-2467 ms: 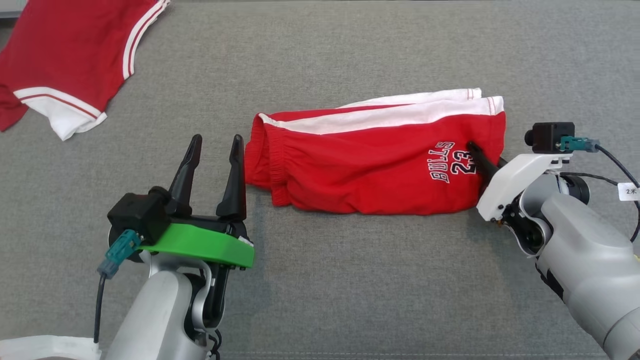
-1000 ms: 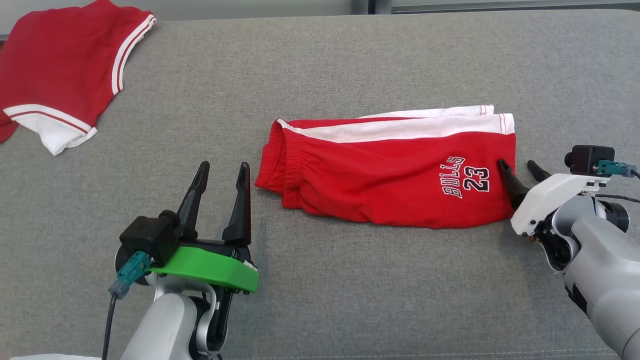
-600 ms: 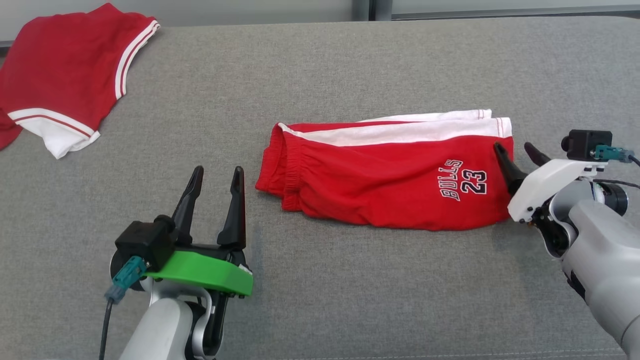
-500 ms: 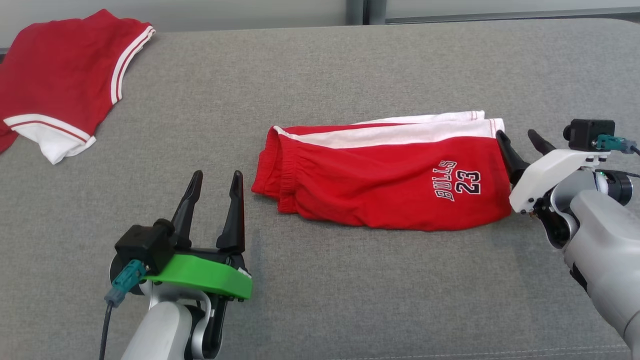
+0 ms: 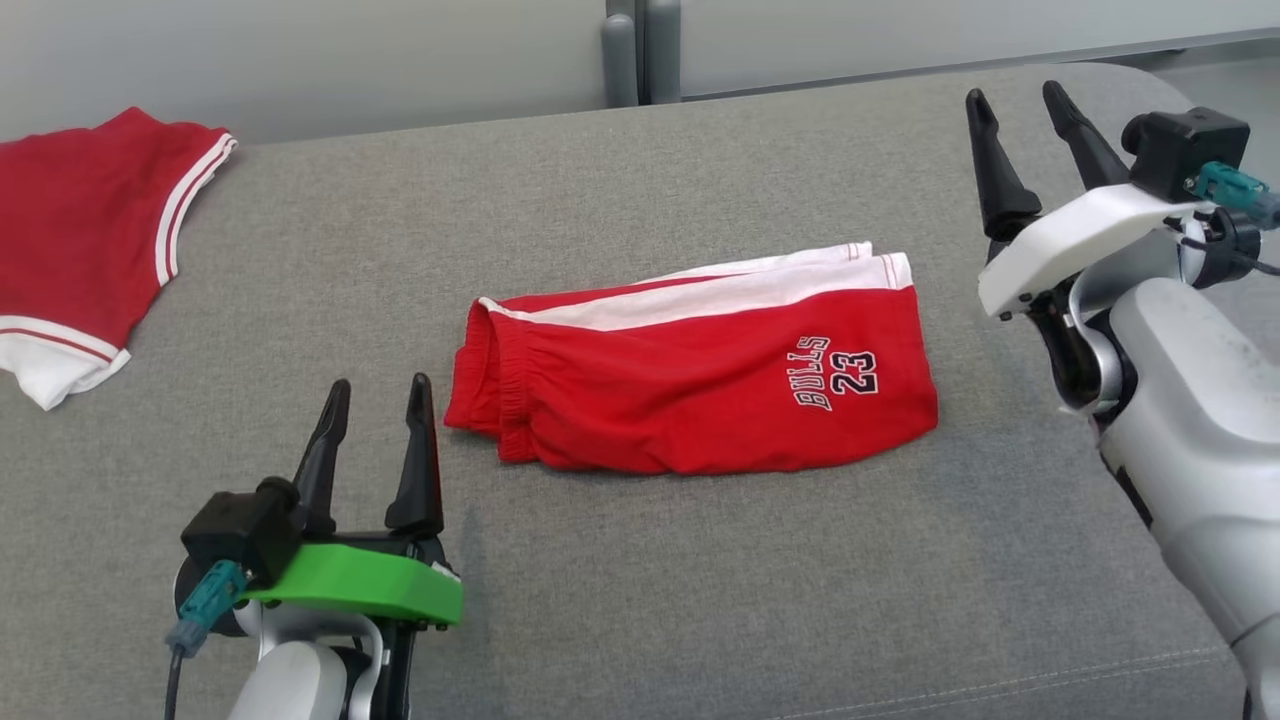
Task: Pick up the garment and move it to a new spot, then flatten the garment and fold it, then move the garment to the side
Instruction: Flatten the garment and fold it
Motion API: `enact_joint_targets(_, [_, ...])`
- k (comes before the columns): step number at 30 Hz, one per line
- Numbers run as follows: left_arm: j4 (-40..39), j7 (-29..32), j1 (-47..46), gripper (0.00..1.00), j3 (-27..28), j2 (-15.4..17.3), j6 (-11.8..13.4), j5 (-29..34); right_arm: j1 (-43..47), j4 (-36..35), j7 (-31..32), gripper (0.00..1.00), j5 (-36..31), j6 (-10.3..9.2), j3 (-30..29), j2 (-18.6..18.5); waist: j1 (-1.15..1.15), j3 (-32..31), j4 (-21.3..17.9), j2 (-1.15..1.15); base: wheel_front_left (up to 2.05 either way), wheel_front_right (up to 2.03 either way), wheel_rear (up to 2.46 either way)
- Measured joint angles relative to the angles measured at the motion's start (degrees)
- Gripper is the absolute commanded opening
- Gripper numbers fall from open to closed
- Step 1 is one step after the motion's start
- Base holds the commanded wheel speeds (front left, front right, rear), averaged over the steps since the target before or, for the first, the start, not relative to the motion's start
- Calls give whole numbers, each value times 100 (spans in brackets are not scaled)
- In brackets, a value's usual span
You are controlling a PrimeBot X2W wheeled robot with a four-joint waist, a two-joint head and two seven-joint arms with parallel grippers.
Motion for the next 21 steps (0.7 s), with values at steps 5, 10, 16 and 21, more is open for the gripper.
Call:
enact_joint_targets(5, [-97, -1, 187, 100, 225, -1, 34, 45, 680, -659, 0, 100, -257, -124, -229, 168, 0, -127, -108, 0, 0, 0, 0])
enact_joint_targets(10, [-221, -1, 382, 100, 461, 0, 51, 92, 1366, -1154, 0, 100, -459, -205, -352, 313, 0, -254, -191, 0, 0, 0, 0])
enact_joint_targets(16, [-327, -1, 643, 100, 659, -2, 103, 208, 1951, -1650, 1, 100, -748, -288, -497, 416, 0, -384, -287, 0, 0, 0, 0])
enact_joint_targets(21, [-468, -1, 842, 100, 739, -9, 107, 267, 2362, -1982, 0, 100, -962, -296, -680, 426, 0, -440, -323, 0, 0, 0, 0])
